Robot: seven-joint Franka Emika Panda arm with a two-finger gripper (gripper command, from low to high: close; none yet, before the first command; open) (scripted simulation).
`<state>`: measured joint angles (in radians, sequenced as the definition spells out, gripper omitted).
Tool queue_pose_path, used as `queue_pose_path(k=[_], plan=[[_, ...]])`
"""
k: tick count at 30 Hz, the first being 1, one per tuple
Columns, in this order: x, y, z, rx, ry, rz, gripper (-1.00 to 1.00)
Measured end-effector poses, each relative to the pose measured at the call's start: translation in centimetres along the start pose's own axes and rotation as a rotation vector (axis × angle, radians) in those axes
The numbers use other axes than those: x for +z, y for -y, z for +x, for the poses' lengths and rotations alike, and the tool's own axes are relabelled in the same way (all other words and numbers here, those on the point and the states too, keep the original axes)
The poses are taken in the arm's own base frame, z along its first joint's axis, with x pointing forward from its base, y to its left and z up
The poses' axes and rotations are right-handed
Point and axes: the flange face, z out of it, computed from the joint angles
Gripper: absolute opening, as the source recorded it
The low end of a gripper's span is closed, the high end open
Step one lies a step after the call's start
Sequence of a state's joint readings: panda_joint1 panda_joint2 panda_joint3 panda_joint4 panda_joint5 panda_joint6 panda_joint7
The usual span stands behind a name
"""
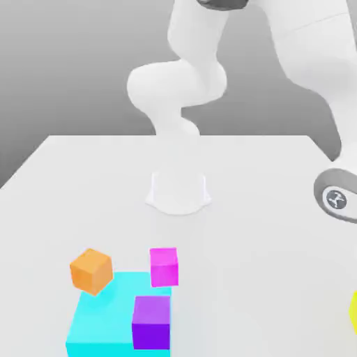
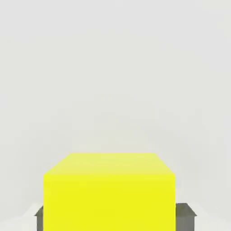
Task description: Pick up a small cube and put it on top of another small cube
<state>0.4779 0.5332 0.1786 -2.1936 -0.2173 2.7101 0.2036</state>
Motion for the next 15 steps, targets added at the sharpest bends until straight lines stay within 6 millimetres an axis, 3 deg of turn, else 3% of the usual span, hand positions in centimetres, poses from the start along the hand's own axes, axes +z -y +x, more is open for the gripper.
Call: queue_pose_path(k=[2, 6, 10, 15], plan=[[0.2, 0.0, 0.0, -0.002, 0.000, 0.000, -1.00], [-4.7, -0.1, -0.1, 0.002, 0.000, 0.000, -1.00], [-8.8, -6.9, -2.3, 0.181, 0.000, -0.030, -1.00], [-13.1, -16.6, -7.8, 0.474, 0.001, -0.051, -1.00]])
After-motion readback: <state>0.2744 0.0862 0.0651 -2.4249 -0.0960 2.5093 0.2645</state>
